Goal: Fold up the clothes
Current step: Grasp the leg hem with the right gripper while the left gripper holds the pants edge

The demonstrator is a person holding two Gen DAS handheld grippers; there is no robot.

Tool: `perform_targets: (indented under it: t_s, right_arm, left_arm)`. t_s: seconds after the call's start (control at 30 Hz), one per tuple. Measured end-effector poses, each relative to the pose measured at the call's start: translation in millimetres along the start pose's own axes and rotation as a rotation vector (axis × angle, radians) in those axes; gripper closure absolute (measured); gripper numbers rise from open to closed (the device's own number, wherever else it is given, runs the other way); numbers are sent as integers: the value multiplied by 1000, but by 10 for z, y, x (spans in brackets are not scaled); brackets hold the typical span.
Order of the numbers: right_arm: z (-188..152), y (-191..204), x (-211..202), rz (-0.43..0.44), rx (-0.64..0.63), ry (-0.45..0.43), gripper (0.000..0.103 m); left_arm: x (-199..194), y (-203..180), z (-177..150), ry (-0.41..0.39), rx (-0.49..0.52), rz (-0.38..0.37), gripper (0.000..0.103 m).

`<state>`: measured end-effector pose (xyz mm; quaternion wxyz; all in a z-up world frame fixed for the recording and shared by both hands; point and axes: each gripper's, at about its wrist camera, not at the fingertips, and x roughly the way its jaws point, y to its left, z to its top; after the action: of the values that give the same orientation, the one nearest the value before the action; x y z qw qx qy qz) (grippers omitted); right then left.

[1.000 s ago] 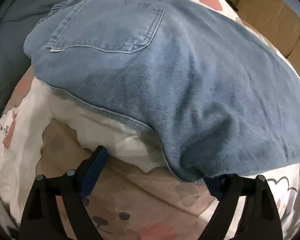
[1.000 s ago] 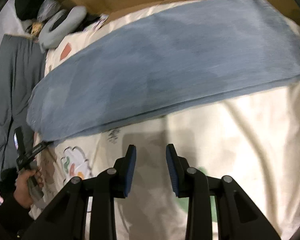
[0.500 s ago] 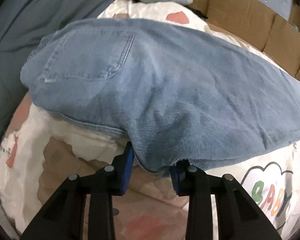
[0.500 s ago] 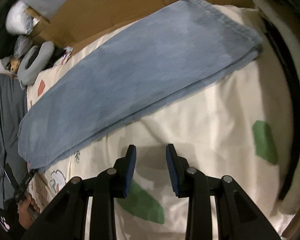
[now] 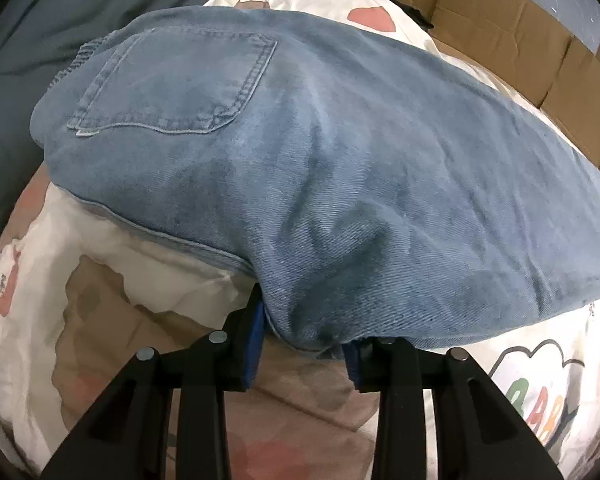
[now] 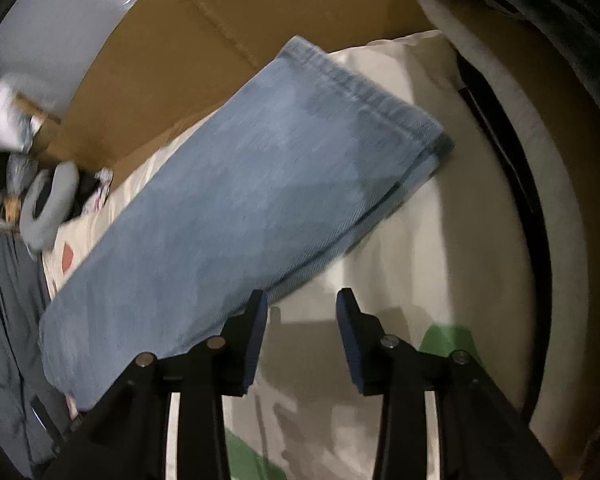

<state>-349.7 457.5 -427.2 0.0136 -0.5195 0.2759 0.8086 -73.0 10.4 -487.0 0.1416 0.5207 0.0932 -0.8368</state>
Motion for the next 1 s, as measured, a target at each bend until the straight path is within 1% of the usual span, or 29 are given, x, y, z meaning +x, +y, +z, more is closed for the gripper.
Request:
perform_targets:
  t_s: [0.1,0.2,0.27,0.33,0.47,0.53,0.63,0.77,0.83,0.93,1.0]
  right_arm:
    - [65,-69,112,24,17,19,65]
    - [90,-155,196,57,70,32,65]
    - [115,-175,223,77,82,27,64]
    - [163,-188,249,100,89,23,61]
    - [266,-233,262,119,121,6,61]
    - [323,-245,266,115,131,-6,61]
    - [393,-238,249,93,132,-32,61]
    - [468,-178,141,61,104,-81,61]
    - [497,-145,90,51,83,-97,61]
    - [536,-74,14,27,42,-128,61]
    - [563,-17,-40,7,13,-154,61]
  left_arm:
    - [-41,16,-1,-5,3,-2,71]
    - [-80,40,13,-4,10,-19,72]
    - [-95,42,18,-2,15,-23,72]
    - [-110,33,17,-1,22,-23,72]
    - [-112,26,5,2,22,-22,72]
    - [-76,20,40,3,23,-24,72]
    - [-170,32,-91,0,5,-18,72]
    - [-196,33,-129,6,3,-24,72]
    - [-207,72,-105,9,2,-23,72]
    - [-169,22,-1,13,4,-26,72]
    - [-175,16,8,15,7,-27,72]
